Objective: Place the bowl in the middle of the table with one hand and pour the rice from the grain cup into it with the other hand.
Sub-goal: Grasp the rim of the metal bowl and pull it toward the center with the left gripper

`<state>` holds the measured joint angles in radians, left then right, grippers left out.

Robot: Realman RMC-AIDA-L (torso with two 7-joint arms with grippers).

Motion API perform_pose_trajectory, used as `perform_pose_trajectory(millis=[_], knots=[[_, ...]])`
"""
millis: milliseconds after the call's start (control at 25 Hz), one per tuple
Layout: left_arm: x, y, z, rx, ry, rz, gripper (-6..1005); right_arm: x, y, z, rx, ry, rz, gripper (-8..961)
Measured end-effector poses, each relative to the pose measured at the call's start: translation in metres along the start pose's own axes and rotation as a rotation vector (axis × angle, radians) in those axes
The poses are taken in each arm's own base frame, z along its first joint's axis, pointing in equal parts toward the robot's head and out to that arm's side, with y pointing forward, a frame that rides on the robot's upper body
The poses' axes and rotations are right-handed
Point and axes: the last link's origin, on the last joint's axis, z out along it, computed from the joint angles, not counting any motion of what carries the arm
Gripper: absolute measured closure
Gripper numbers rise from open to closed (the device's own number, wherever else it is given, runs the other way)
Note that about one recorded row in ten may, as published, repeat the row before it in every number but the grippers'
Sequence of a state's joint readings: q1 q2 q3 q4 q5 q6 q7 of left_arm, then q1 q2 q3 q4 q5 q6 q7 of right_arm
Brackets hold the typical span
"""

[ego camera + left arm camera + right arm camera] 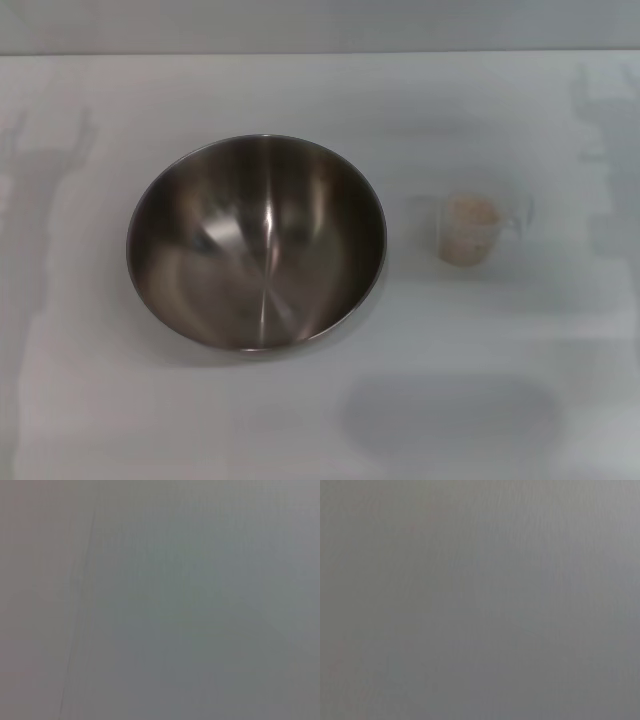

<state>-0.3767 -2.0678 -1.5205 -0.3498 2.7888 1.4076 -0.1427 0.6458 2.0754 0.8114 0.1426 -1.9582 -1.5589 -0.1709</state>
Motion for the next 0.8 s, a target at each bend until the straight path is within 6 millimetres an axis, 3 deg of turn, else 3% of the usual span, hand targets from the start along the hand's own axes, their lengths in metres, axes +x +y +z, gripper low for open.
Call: perform_pose_trajectory(millis=[440,480,520,560,640,680,800], knots=[[-0.001,-0.001,0.007,0.015,-0.016,-0.018,180,0.001,-0.001,-0.002,0.005,0.004,-0.004,396],[-0.001,-0.003,0.020,0.038,-0.051,-0.063,181,0.001,-0.002,-0.002,0.007,0.006,-0.004,396],[-0.001,-0.003,0.020,0.038,-0.051,-0.063,182,0.001,-0.002,-0.002,0.007,0.006,-0.004,396],[0.002,-0.008,0.037,0.072,-0.108,-0.118,183,0.001,-0.002,-0.002,0.008,0.006,-0.005,396],[0.003,-0.009,0.046,0.084,-0.152,-0.138,185,0.001,-0.003,-0.003,0.009,0.006,-0.006,397],[0.010,-0.010,0.063,0.090,-0.233,-0.163,186,0.001,-0.003,-0.003,0.010,0.007,-0.008,397],[0.023,-0.009,0.081,0.091,-0.338,-0.188,189,0.002,-0.004,-0.003,0.011,0.010,-0.010,397]])
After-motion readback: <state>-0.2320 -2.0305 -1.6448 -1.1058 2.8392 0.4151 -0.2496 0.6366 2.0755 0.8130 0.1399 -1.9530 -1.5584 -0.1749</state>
